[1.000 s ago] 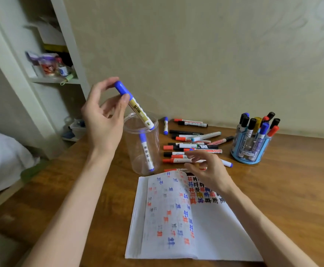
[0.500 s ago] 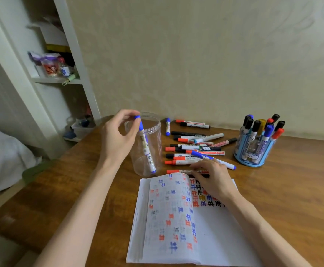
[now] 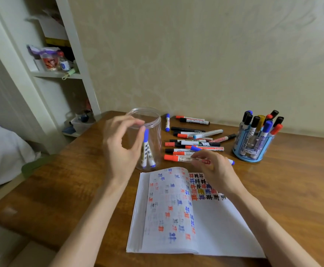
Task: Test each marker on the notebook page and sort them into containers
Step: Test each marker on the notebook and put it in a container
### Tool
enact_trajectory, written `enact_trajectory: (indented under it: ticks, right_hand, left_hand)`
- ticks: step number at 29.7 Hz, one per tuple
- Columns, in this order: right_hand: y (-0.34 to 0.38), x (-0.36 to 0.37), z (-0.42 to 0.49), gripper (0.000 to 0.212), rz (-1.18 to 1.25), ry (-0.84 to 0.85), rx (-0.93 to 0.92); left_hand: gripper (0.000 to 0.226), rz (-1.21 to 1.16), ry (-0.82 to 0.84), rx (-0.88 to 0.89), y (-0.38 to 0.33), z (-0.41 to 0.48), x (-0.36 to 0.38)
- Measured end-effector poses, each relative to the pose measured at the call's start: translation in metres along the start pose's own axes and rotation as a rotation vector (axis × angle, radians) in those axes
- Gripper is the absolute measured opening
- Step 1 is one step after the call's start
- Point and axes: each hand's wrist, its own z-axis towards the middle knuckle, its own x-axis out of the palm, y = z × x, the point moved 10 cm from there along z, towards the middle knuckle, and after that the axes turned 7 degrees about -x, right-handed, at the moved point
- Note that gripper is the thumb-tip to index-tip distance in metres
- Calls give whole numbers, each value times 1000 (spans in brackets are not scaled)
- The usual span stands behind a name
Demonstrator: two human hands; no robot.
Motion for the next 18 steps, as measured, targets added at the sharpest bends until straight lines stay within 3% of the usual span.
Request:
enact_trajectory:
  ticks: [3, 7, 9, 13, 15, 18]
  right_hand:
    - [7, -4, -10, 18, 50, 20, -42]
    - [9, -19, -29, 15, 134, -6, -83]
    - [6, -30, -41, 20, 283, -40, -52]
    - [-24, -39, -68, 39, 822, -154, 276]
    - [-29, -36, -77, 44, 911, -164, 334]
    - [-28, -34, -85, 27, 877, -198, 348]
  left_hand:
    - [27, 50, 246, 100, -17, -35, 32]
    - [47, 133, 638, 25, -17, -72, 82]
    - [39, 112, 719, -47, -19, -80, 93]
    - [49, -26, 905, -159, -34, -97, 119]
    - [42, -72, 949, -131, -48, -104, 130]
    - [37, -133, 961, -123, -60, -112, 141]
